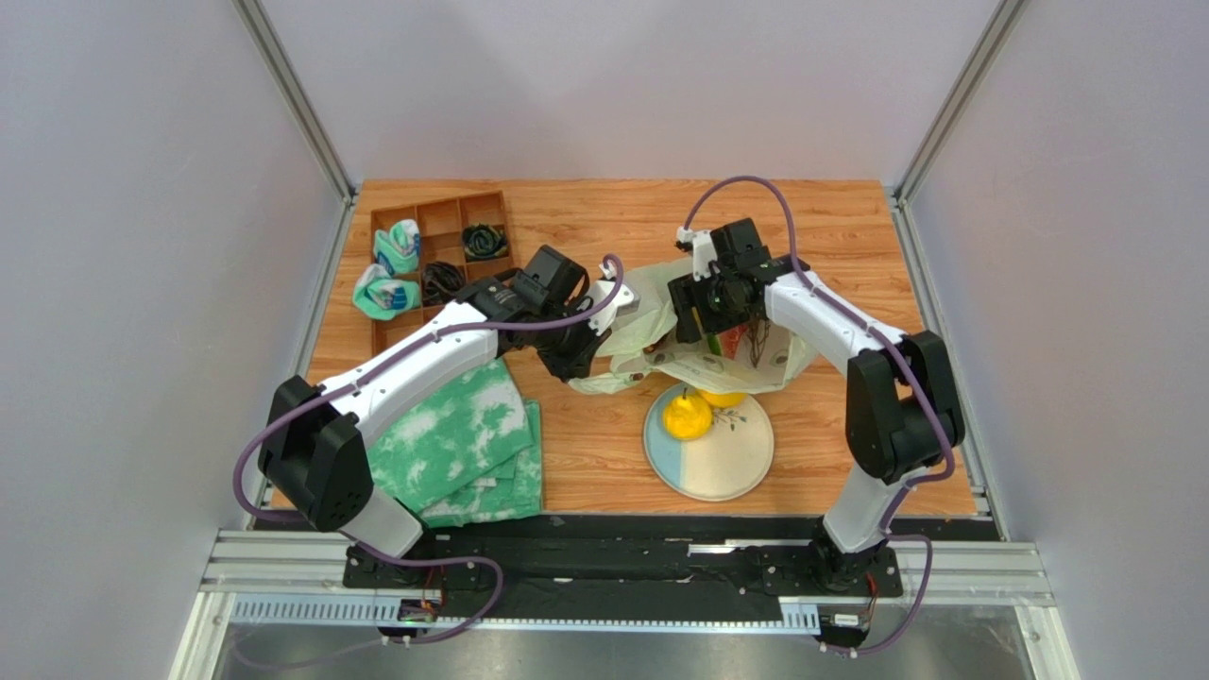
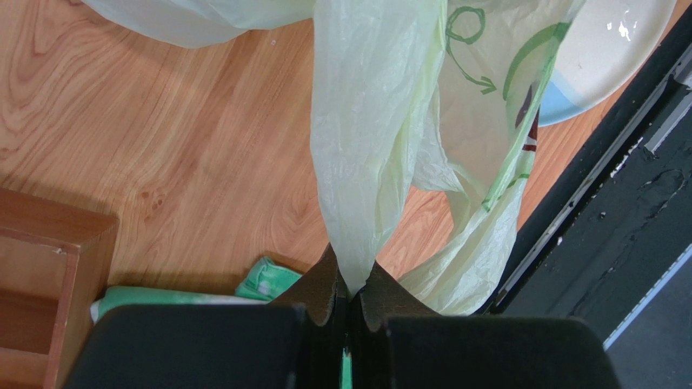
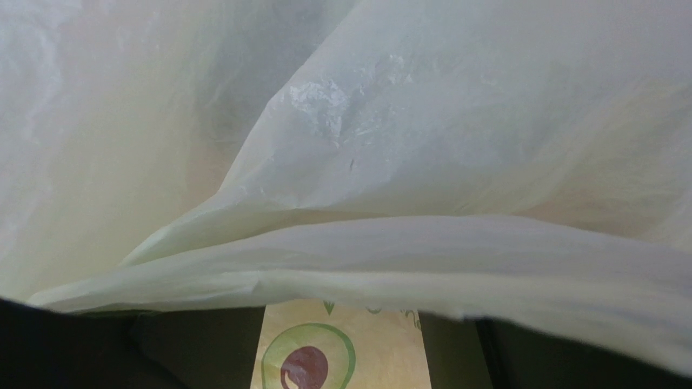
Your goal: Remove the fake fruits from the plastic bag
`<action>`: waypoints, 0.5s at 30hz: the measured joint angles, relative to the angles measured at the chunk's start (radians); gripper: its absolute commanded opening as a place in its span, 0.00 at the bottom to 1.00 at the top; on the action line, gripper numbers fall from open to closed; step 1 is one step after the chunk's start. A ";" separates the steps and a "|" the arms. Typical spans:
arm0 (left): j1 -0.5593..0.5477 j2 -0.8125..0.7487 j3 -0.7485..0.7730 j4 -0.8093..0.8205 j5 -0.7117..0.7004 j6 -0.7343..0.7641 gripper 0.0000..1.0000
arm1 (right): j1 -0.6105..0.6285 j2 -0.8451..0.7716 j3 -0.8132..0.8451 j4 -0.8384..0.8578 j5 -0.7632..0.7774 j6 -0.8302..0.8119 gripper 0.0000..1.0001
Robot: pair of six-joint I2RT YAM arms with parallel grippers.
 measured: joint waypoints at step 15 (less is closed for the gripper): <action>0.000 0.002 0.029 -0.014 0.093 0.012 0.00 | -0.003 0.114 0.144 0.022 -0.134 0.023 0.86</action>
